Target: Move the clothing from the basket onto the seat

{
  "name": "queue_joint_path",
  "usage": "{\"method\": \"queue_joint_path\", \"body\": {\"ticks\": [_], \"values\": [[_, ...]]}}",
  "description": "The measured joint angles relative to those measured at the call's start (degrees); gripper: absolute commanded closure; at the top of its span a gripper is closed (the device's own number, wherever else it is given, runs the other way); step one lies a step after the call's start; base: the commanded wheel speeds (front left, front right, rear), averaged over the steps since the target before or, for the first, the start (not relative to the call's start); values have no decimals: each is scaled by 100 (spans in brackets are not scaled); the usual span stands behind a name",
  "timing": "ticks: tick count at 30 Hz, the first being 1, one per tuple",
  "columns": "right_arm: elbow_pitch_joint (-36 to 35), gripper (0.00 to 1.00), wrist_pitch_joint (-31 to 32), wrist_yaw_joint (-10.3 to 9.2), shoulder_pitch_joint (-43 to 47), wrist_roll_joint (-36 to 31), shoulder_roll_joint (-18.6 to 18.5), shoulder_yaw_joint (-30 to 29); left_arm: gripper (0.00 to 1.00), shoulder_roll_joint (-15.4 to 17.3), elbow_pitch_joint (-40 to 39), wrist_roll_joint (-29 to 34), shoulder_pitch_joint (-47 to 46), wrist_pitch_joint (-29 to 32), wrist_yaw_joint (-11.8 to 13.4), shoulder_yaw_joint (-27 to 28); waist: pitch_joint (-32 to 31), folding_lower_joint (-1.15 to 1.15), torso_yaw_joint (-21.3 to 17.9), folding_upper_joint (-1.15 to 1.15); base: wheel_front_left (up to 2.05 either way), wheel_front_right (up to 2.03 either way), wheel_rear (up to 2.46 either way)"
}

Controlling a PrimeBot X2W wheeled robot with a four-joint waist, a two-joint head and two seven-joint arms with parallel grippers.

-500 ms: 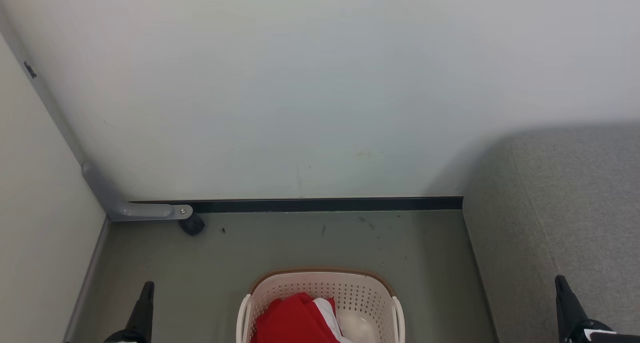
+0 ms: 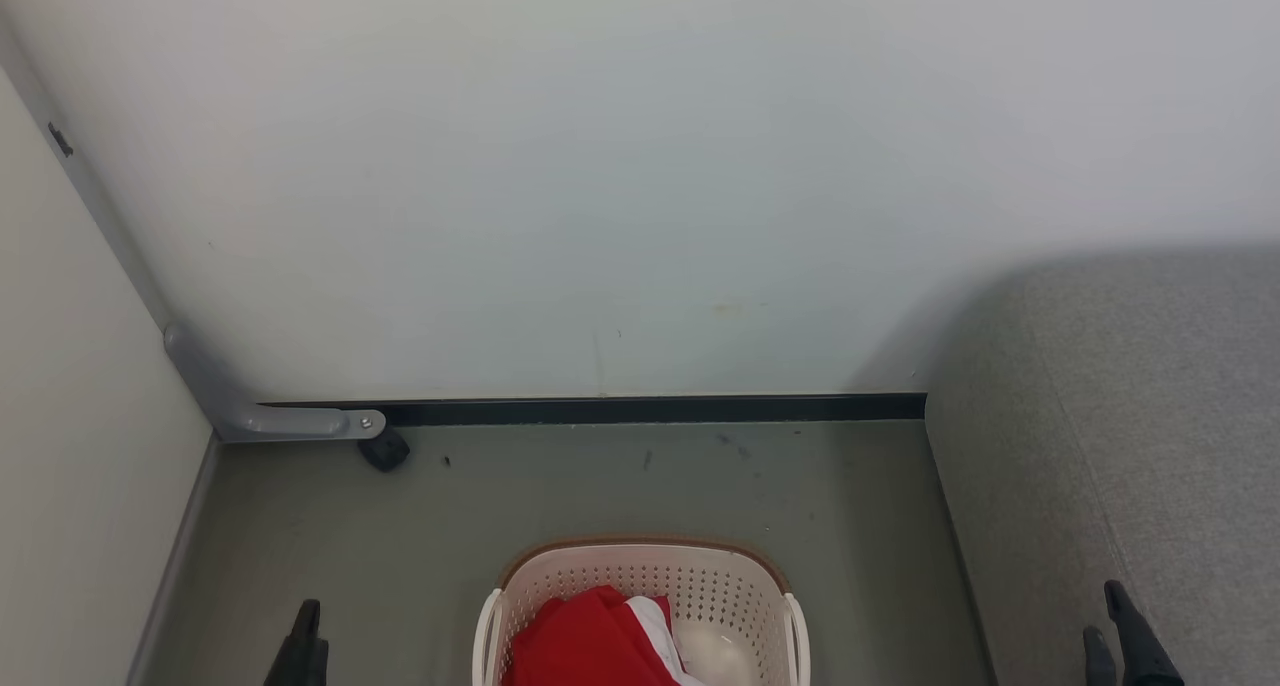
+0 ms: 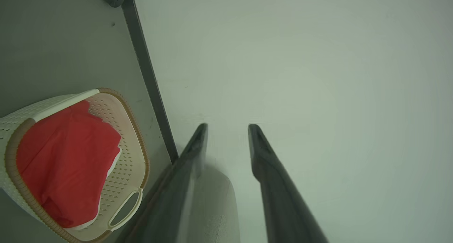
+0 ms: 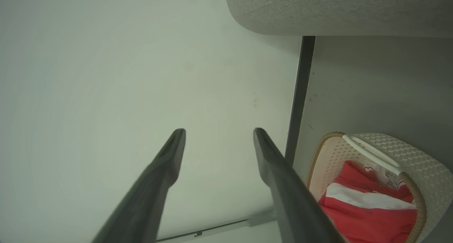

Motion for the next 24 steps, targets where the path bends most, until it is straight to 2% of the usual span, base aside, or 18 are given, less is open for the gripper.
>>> {"method": "queue_joint_path", "body": {"ticks": [24], "values": [[-437, 0, -417, 0, -40, -261, -67, 419, 0, 59, -517, 75, -3, -464, -1, -225, -9, 0, 15, 0, 0, 0, 0]]}}
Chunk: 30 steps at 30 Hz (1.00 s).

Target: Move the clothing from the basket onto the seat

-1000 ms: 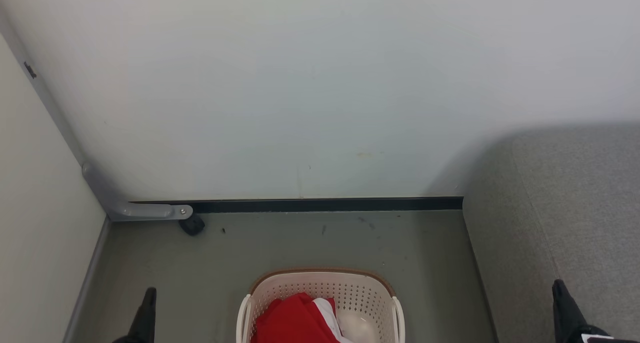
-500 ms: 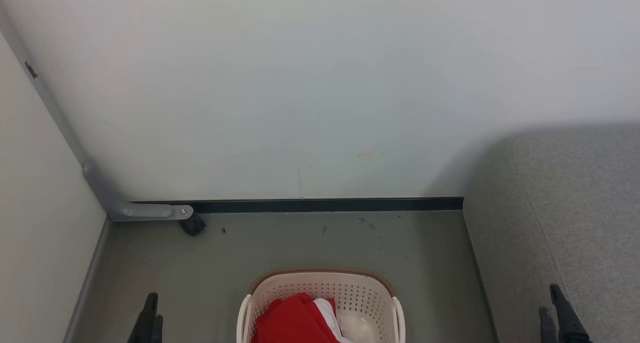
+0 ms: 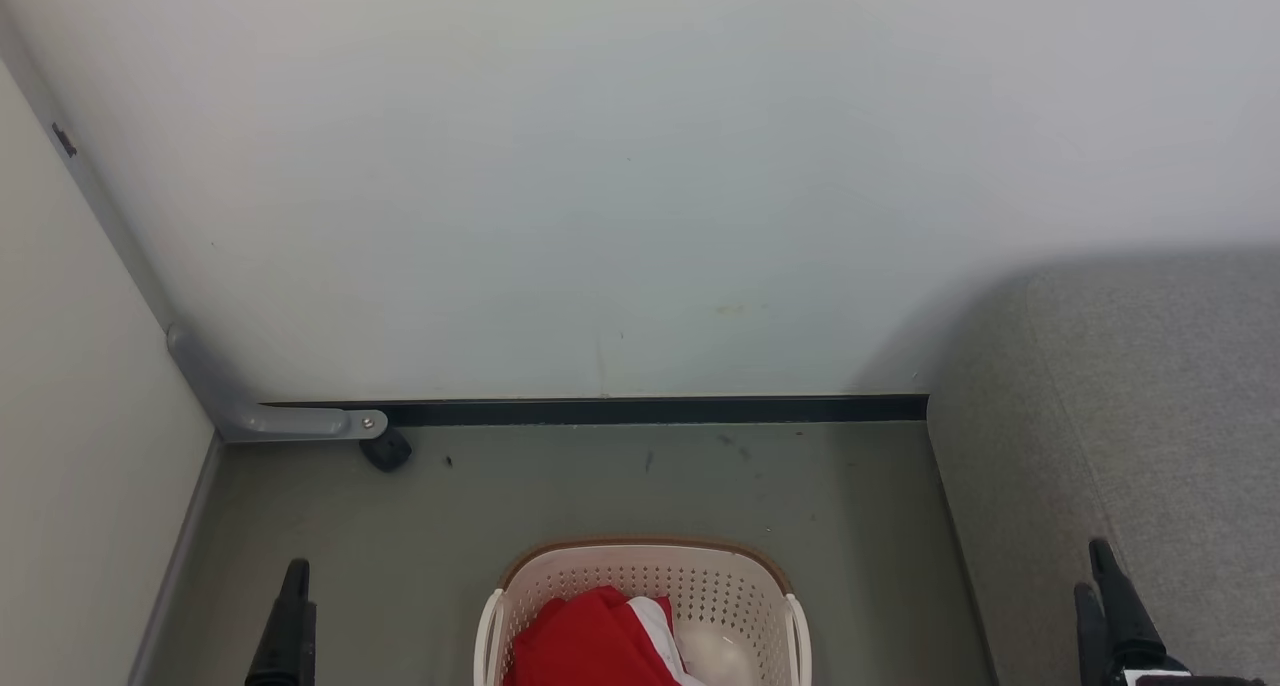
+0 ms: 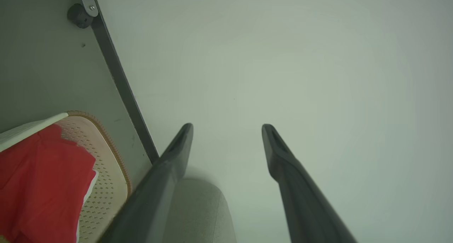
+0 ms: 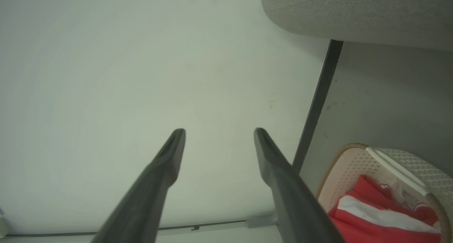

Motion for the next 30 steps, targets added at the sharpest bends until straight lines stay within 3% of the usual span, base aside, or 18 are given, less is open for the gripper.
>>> {"method": "queue_joint_path", "body": {"ticks": [14, 30], "values": [[-219, 0, -346, 1, -131, -1063, -357, 580, 0, 225, -315, 1080, -5, -350, 60, -318, 5, 0, 17, 0, 0, 0, 0], [-265, 0, -698, -105, -434, -2754, -853, 1413, 0, 708, -537, 3019, -27, -703, 461, -800, 18, 0, 44, 0, 0, 0, 0]]}}
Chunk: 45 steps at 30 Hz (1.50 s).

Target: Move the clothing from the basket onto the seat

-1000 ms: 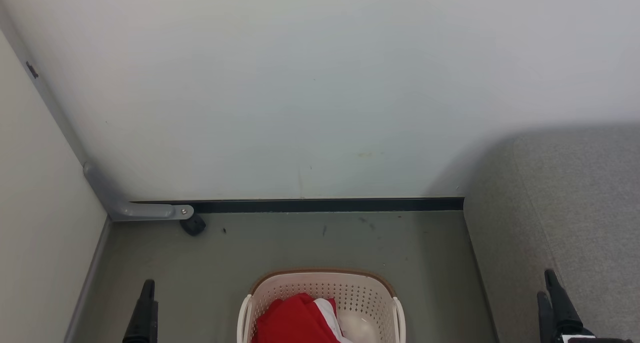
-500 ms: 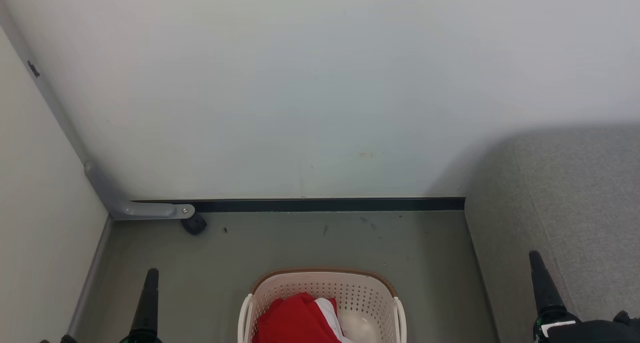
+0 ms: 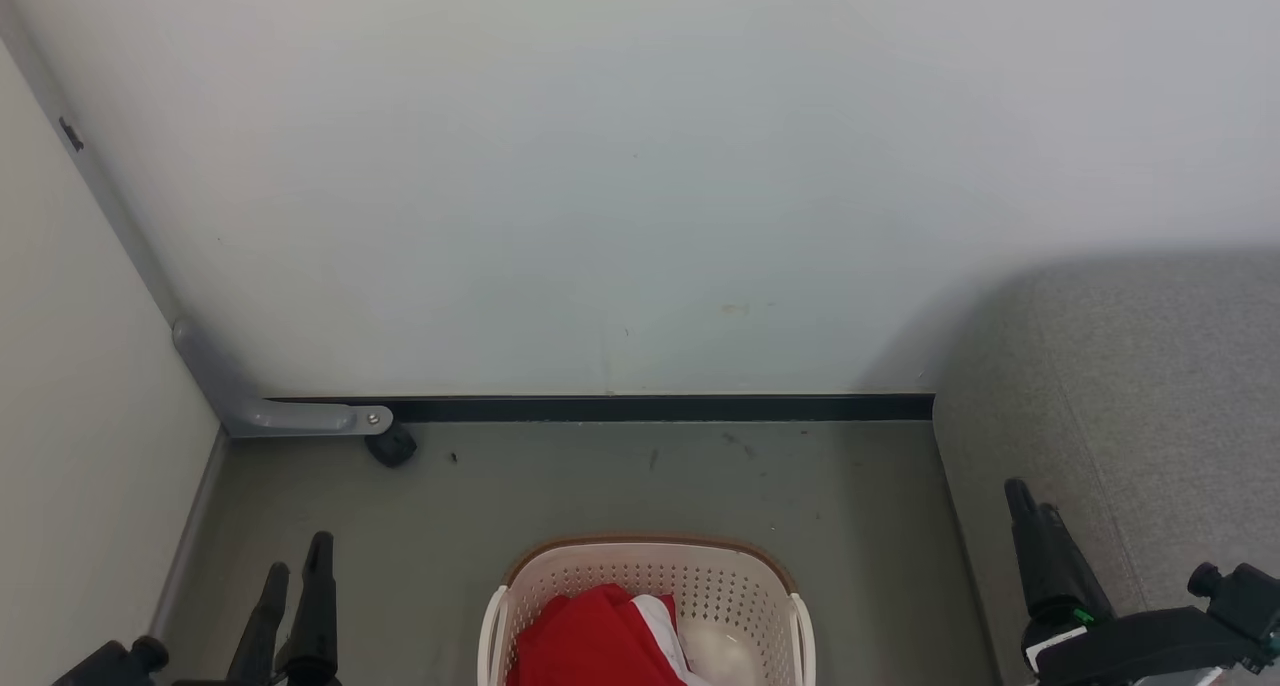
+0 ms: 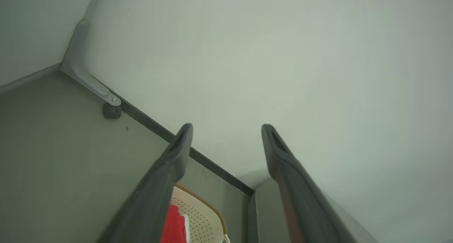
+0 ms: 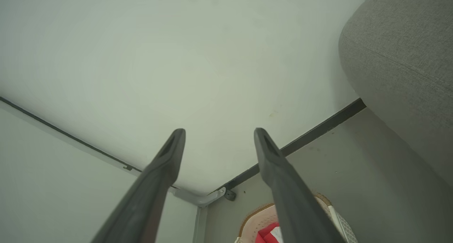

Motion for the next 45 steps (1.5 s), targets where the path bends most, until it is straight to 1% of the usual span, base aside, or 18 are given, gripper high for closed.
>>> {"method": "queue_joint_path", "body": {"ticks": [6, 17, 32, 35, 40, 45], "values": [[-2, 0, -115, -145, -46, -571, -127, 277, 0, 154, -76, 689, -2, -105, 186, -204, 2, 0, 13, 0, 0, 0, 0], [-32, 0, -365, -285, -163, -1421, -316, 702, 0, 247, -247, 1569, -8, -355, 347, -448, 11, 0, 38, 0, 0, 0, 0], [-114, 0, -709, -347, -315, -2350, -520, 1194, 0, 344, -463, 2618, -12, -666, 548, -676, -1, 0, 58, 0, 0, 0, 0], [-135, 0, -756, -347, -355, -2494, -546, 1256, 0, 353, -482, 2722, -12, -709, 549, -709, 1, 0, 62, 0, 0, 0, 0], [-154, 0, -853, -390, -359, -2802, -609, 1411, 0, 396, -569, 3053, -11, -822, 599, -801, 4, 0, 68, 0, 0, 0, 0], [-201, 0, -958, -390, -383, -3077, -675, 1560, 0, 427, -647, 3378, -10, -921, 626, -860, 14, 0, 70, 0, 0, 0, 0]]}}
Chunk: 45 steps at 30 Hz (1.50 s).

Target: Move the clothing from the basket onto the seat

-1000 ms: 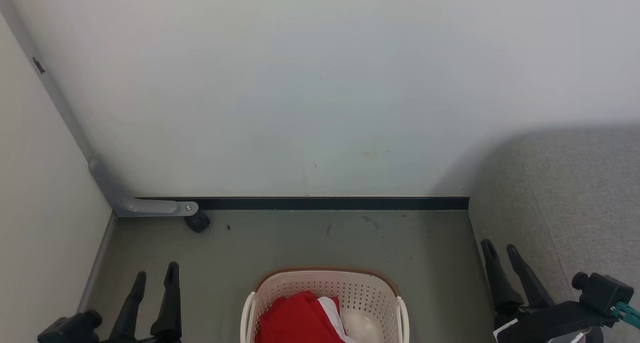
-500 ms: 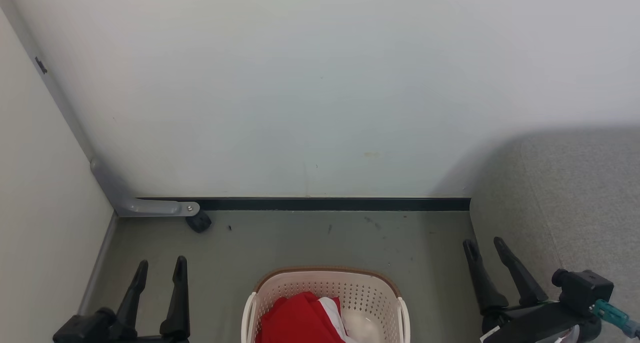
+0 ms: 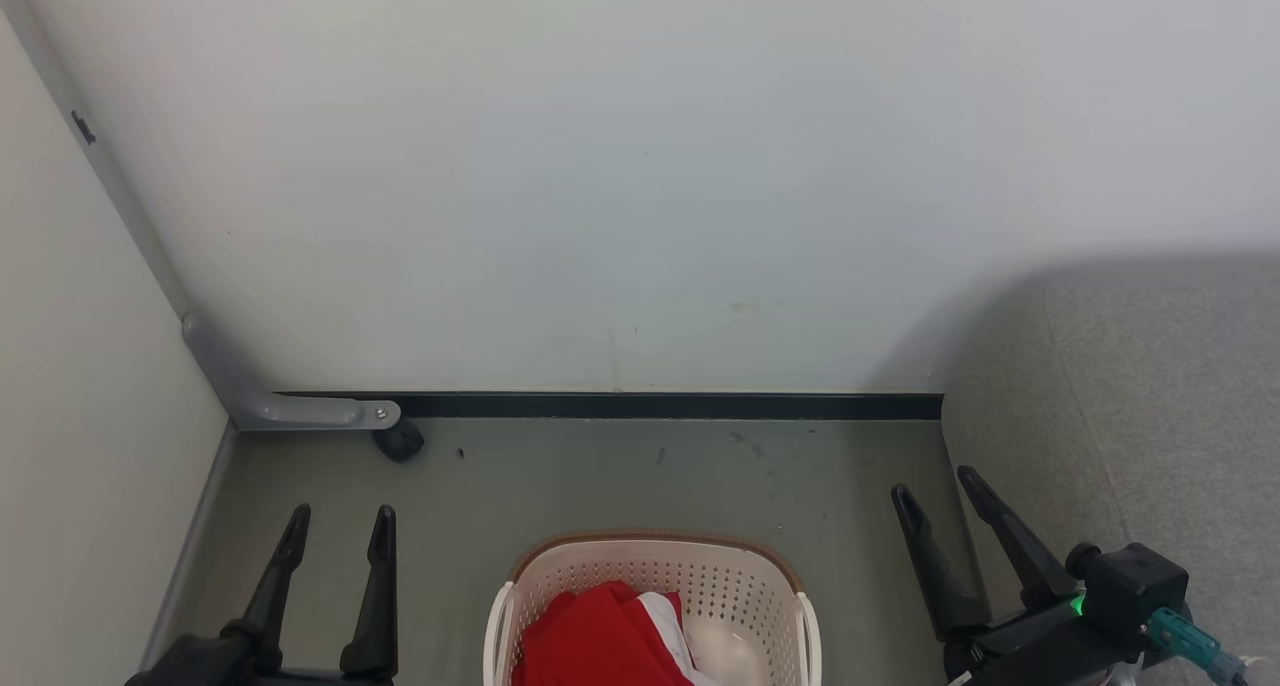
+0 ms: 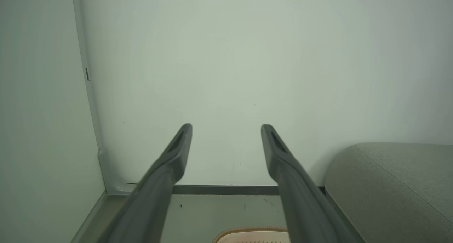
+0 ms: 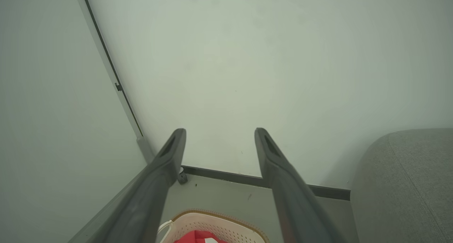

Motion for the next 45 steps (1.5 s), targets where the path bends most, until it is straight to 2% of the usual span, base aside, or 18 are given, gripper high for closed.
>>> {"method": "queue_joint_path", "body": {"ticks": [28, 38, 45], "values": [[74, 0, -1, -49, 51, -48, 1, -163, 0, -37, 38, 22, 0, -7, -89, 63, 159, 0, -28, 0, 0, 0, 0], [-46, 0, -1, -108, 43, -112, 2, -244, 0, -98, 34, 22, -23, -7, -154, 71, 434, 0, -70, 0, 0, 0, 0], [-130, 0, -1, -159, 32, -146, 5, -335, 0, -112, 92, 5, -208, -7, -294, 47, 722, 0, -121, 0, 0, 0, 0]]}}
